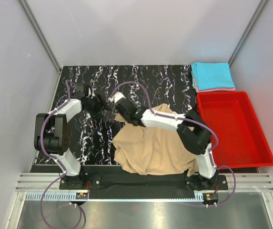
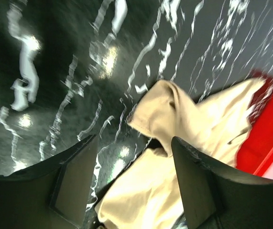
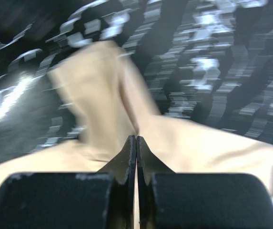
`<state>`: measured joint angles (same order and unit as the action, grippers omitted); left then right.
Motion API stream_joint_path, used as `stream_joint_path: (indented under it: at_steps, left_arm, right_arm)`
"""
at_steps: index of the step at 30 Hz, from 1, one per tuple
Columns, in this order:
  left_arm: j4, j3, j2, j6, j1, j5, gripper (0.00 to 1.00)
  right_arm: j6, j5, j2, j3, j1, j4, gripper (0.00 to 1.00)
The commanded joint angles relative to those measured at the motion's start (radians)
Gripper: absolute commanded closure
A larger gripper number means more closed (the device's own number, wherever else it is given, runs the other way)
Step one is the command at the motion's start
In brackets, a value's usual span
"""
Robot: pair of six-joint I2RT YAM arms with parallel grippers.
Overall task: Fold and stack the t-shirts
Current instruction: Flatten the tshirt out
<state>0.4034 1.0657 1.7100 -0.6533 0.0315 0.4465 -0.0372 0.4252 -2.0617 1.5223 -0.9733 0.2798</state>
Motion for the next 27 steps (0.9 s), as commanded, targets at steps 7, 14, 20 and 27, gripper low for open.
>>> stream_joint_path:
  at_steps: [7, 14, 20, 27]
  left_arm:
    - [0.107, -0.105, -0.269, 0.095, 0.148, -0.180, 0.33]
    - [0.123, -0.225, -0.427, 0.081, 0.287, -0.193, 0.34]
    - [0.074, -0.318, -0.512, 0.046, 0.392, -0.132, 0.32]
    - [0.066, -0.430, -0.653, 0.014, 0.445, -0.106, 0.30]
  right_arm:
    - [-0.081, 0.069, 0.353, -0.008, 0.261, 0.065, 1.00]
    - [-0.099, 0.020, 0.448, -0.010, 0.402, 0.121, 1.00]
    - [-0.086, 0.001, 0.494, -0.027, 0.430, 0.137, 1.00]
    - [-0.026, 0.009, 0.529, -0.051, 0.472, 0.165, 1.00]
